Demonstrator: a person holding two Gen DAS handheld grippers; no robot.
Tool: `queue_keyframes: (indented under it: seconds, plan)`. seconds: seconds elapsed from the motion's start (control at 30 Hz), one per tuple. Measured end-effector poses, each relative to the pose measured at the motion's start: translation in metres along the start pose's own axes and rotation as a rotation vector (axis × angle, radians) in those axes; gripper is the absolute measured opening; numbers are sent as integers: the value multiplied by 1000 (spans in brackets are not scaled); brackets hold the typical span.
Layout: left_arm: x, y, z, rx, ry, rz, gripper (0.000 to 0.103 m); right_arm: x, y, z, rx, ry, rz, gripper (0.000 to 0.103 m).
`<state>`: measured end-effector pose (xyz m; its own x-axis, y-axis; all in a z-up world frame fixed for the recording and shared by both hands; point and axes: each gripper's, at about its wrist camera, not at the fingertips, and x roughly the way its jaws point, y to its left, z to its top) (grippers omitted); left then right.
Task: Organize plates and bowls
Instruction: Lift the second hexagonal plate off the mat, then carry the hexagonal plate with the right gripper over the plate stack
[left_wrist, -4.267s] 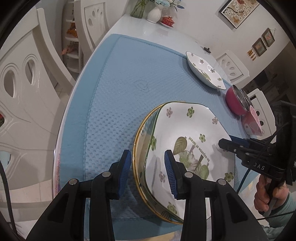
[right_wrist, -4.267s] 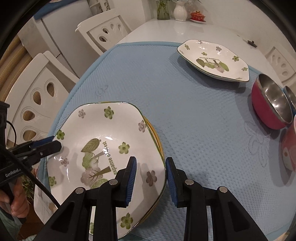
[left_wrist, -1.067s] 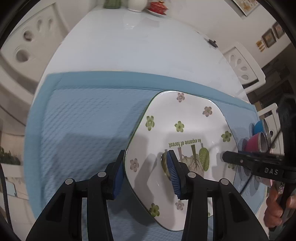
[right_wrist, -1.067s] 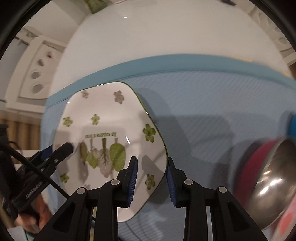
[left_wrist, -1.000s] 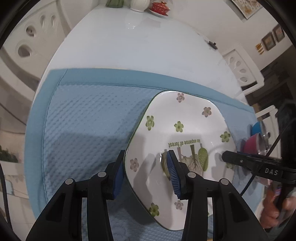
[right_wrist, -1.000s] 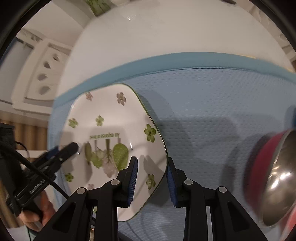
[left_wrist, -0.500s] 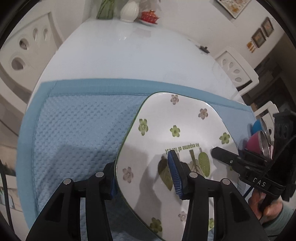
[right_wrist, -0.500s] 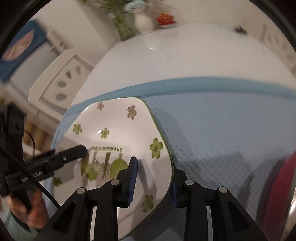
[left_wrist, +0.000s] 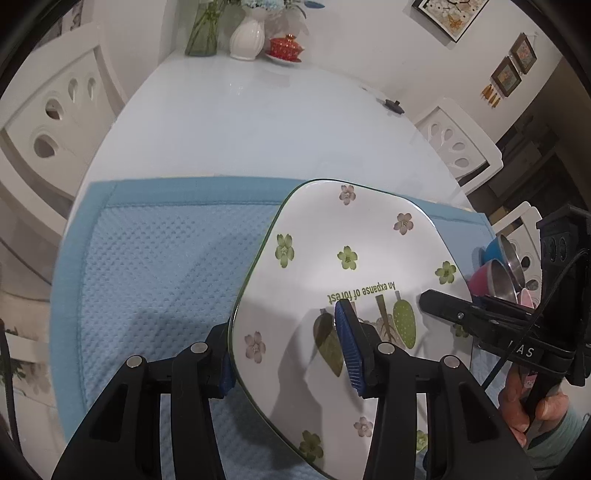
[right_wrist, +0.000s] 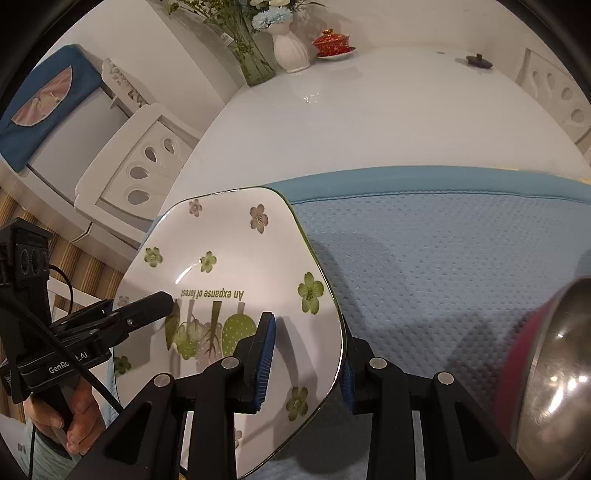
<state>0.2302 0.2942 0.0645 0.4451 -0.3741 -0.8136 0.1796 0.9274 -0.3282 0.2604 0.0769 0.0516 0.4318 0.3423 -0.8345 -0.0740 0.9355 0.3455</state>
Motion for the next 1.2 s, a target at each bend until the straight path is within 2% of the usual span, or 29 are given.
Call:
queue_keyframes:
  seconds: [0.3, 0.53, 0.83, 1.2]
  plan:
    - [-43, -9, -16, -39, -45, 1, 42, -43, 25, -10, 11, -14, 5, 31]
    - [-73, -21, -43, -82, -44, 20, 42, -67, 45, -32, 31, 23, -7, 31]
    - [-109, -23, -99, -126, -48, 28, 42, -90, 70, -94, 35, 83, 14, 31]
    - [-137, -3, -177, -212, -21, 57, 42, -86, 103, -175, -17, 205, 70, 31]
